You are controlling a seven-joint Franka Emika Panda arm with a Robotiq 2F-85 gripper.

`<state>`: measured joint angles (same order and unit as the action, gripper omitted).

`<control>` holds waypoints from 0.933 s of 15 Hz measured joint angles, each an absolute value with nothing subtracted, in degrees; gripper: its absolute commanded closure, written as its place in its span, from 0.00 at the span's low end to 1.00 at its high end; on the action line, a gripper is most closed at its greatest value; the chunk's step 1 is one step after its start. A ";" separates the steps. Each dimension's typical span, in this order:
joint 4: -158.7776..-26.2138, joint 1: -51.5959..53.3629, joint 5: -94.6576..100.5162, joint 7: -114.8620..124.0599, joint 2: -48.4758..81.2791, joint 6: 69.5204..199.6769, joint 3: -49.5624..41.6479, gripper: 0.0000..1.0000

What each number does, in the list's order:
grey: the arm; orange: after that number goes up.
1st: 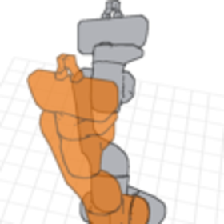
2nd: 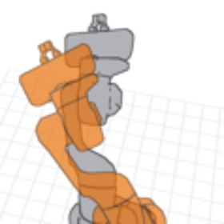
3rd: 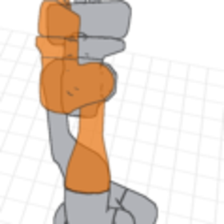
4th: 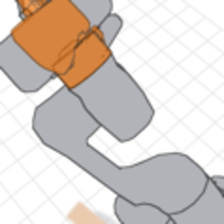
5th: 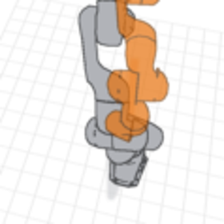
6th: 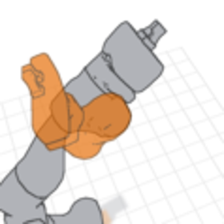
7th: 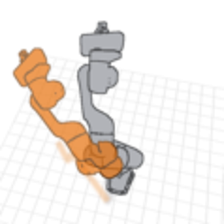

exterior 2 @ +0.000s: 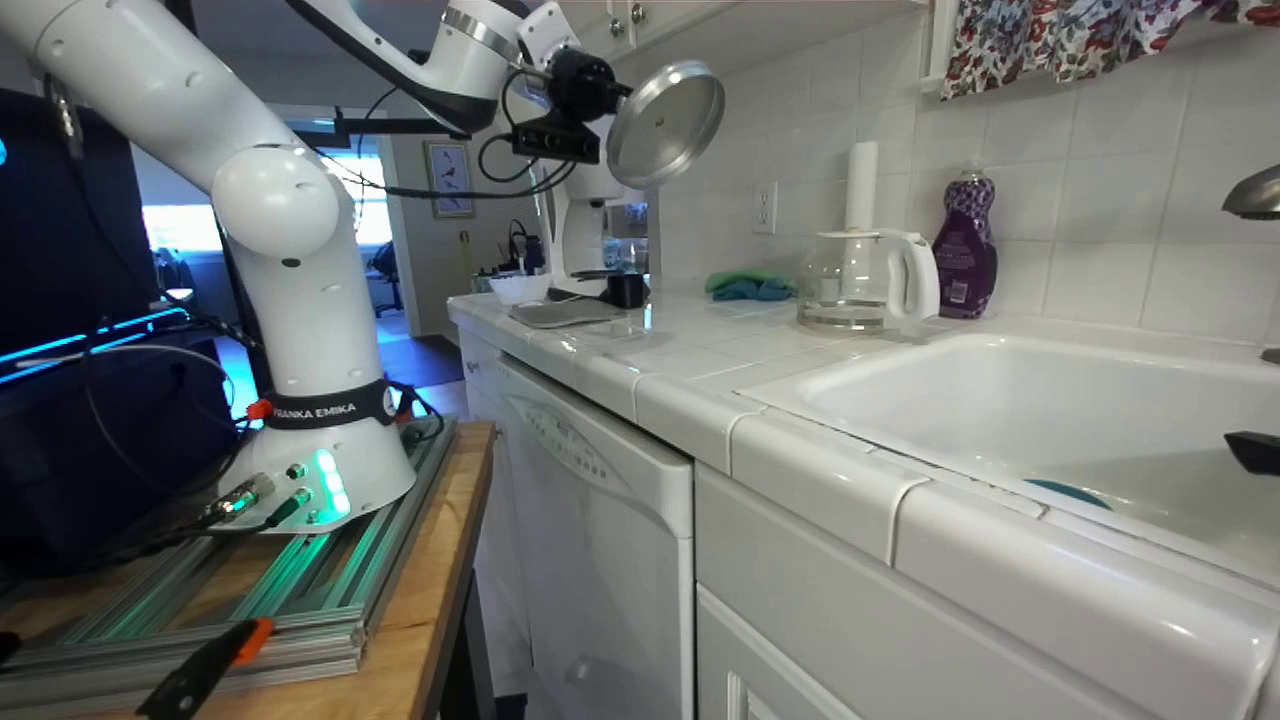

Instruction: Put the lid over the pot

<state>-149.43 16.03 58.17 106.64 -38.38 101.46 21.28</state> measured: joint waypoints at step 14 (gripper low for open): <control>-143.98 10.41 58.84 112.84 -53.07 100.05 6.13 0.74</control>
<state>-143.98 10.41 58.84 112.84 -53.07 100.05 6.13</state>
